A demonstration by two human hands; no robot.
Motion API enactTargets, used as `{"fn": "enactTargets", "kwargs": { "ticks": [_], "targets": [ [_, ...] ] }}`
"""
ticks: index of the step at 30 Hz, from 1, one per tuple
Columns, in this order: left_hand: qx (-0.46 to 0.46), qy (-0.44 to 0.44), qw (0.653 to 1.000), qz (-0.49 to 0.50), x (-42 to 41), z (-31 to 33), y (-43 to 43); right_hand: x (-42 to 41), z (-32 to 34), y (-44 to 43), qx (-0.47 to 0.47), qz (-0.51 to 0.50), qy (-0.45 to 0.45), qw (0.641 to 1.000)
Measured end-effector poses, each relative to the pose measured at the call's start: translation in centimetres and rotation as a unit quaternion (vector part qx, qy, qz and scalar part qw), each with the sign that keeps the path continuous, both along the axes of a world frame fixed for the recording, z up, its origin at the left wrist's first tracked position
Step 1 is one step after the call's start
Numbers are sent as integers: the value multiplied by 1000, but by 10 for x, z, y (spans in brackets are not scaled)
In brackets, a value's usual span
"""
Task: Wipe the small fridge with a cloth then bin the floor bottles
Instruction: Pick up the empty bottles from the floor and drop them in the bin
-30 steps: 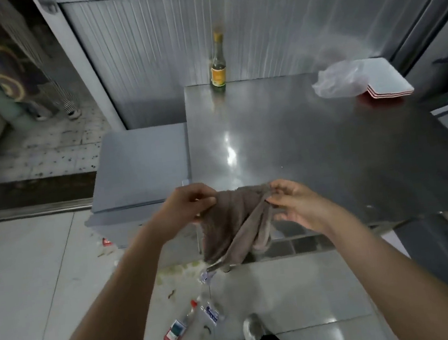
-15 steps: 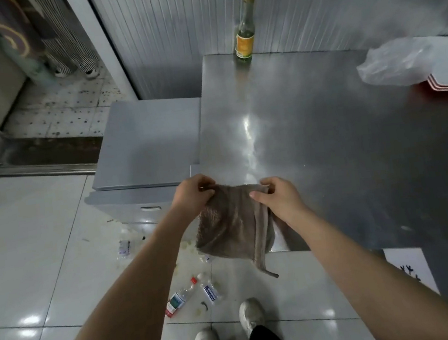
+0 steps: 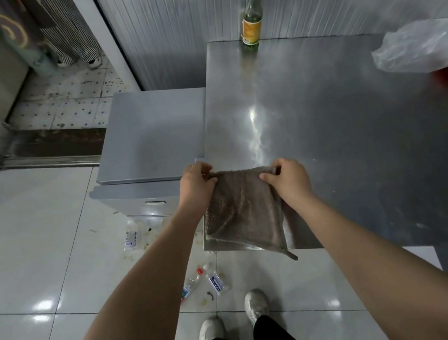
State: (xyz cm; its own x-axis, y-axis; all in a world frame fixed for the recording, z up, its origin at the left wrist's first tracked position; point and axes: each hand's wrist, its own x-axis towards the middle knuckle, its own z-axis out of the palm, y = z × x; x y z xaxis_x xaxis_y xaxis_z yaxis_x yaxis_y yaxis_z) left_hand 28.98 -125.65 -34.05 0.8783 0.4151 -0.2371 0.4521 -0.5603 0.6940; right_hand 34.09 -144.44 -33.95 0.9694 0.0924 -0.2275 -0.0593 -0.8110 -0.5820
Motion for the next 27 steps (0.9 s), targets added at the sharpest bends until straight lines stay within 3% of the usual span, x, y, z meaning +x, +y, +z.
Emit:
{"fn": "enactTargets", "kwargs": {
  "ticks": [9,15,27],
  "targets": [
    [-15,-37,999,36,-21,15,6,-18,18,-11,113,-31,-10,993],
    [-74,-84,992,61,-57,33,2,-42,40,3,244,-34,27,969],
    [-212,-183,959,37,-182,83,58,-170,105,69,400,8,54,915]
  ]
}}
